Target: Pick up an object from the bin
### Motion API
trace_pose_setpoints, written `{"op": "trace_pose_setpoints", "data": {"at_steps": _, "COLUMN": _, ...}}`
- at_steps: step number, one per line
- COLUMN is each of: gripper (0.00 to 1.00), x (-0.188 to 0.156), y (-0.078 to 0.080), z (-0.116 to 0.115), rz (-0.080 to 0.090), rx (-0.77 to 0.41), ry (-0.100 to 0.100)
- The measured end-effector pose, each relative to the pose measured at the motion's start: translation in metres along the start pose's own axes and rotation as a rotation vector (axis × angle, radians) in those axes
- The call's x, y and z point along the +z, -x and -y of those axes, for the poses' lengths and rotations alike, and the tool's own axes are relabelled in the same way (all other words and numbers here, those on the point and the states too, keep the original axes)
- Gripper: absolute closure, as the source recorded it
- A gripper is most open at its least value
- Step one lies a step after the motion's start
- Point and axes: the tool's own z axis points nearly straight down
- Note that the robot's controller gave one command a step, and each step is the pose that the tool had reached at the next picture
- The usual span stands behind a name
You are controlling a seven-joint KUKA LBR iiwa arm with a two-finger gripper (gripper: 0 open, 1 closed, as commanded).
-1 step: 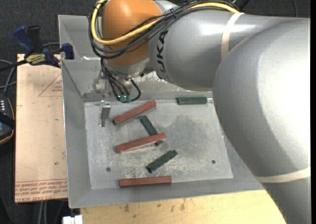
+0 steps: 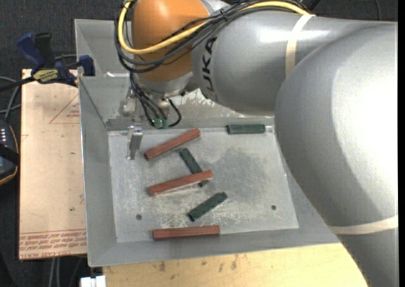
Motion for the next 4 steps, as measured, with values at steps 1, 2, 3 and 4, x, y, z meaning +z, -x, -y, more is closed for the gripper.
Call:
{"op": "trace_pose_setpoints", "data": {"at_steps": 1, "gripper": 0.00, "x": 0.033, "y": -0.025, "z": 0.026, "rz": 0.008, "rx": -0.095, "ry": 0.003}}
{"op": "trace_pose_setpoints", "data": {"at_steps": 2, "gripper": 0.00, "x": 0.082, "y": -0.023, "z": 0.044, "rz": 0.001, "rx": -0.058, "ry": 0.000}}
{"op": "trace_pose_setpoints", "data": {"at_steps": 3, "gripper": 1.00, "x": 0.101, "y": -0.021, "z": 0.115, "rz": 0.021, "rx": 0.020, "ry": 0.004}}
{"op": "trace_pose_setpoints", "data": {"at_steps": 4, "gripper": 1.00, "x": 0.101, "y": -0.022, "z": 0.115, "rz": 0.021, "rx": 0.020, "ry": 0.004}}
